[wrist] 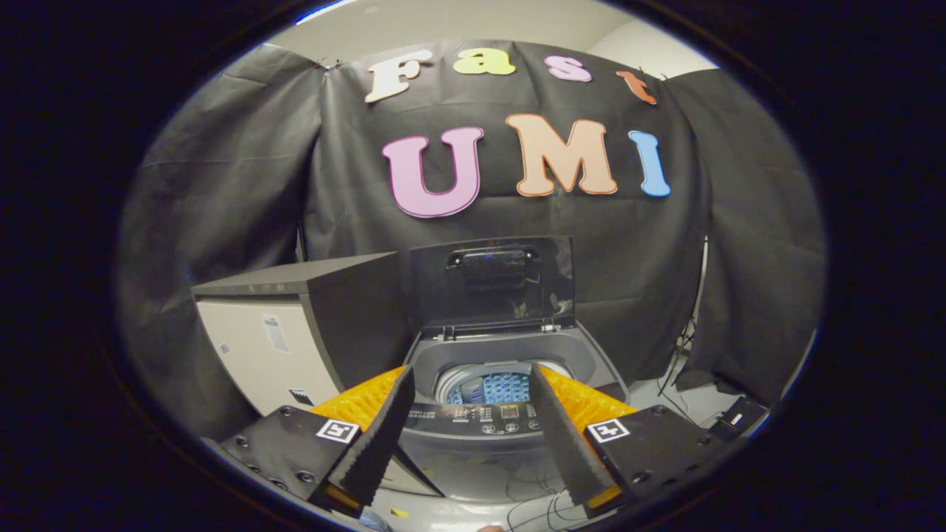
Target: Put the clothes into the washing machine and then close the washing machine lid.
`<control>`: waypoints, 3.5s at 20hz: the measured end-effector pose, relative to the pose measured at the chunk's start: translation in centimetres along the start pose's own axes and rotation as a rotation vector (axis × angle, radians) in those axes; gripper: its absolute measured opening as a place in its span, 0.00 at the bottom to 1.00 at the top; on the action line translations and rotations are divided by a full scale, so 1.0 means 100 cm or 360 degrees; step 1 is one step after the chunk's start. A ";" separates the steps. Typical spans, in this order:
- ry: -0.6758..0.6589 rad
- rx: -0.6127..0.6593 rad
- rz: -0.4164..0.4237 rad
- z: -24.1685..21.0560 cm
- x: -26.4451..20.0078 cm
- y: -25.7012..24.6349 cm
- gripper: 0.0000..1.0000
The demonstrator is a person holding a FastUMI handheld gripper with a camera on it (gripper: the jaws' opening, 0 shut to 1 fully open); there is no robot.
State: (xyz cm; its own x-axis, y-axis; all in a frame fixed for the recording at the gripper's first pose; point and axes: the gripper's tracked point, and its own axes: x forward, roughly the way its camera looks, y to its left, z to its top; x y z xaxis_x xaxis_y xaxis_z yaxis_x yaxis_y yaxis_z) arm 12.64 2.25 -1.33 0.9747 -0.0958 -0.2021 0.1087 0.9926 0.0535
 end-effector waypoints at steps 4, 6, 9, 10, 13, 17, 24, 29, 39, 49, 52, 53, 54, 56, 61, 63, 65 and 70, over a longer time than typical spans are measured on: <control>-0.0059 -0.0065 -0.0039 0.035 0.021 -0.014 0.96; -0.0087 -0.0104 -0.0064 0.058 0.036 -0.021 0.96; -0.0170 -0.0132 -0.0105 0.103 0.055 -0.027 0.96; -0.0213 -0.0130 -0.0108 0.120 0.063 -0.025 0.96; -0.0330 -0.0118 -0.0145 0.171 0.086 -0.025 0.96; -0.0362 -0.0058 -0.0118 0.213 0.135 -0.010 0.96; -0.0308 -0.0225 -0.0178 0.236 0.263 -0.011 0.97; -0.0191 -0.0266 -0.0249 0.202 0.344 -0.026 0.98; 0.0054 -0.0158 -0.0131 0.137 0.384 -0.005 0.98; -0.0053 -0.0118 -0.0122 0.126 0.343 -0.005 1.00; -0.0086 -0.0113 -0.0114 0.123 0.329 -0.006 1.00; -0.0097 -0.0113 -0.0113 0.123 0.325 -0.006 1.00; -0.0105 -0.0121 -0.0112 0.122 0.321 -0.006 1.00; -0.0130 -0.0114 -0.0110 0.120 0.312 -0.006 1.00; -0.0134 -0.0126 -0.0108 0.114 0.294 -0.006 1.00; -0.0128 -0.0137 -0.0093 0.110 0.286 -0.006 1.00; -0.0105 -0.0129 -0.0087 0.107 0.280 -0.007 1.00; -0.0098 -0.0133 -0.0090 0.099 0.266 -0.008 1.00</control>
State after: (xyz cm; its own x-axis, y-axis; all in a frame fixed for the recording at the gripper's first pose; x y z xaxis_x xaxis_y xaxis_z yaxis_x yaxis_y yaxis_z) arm 40.42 -1.83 2.96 0.9779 -0.1540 -0.1417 0.1500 0.9879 -0.0383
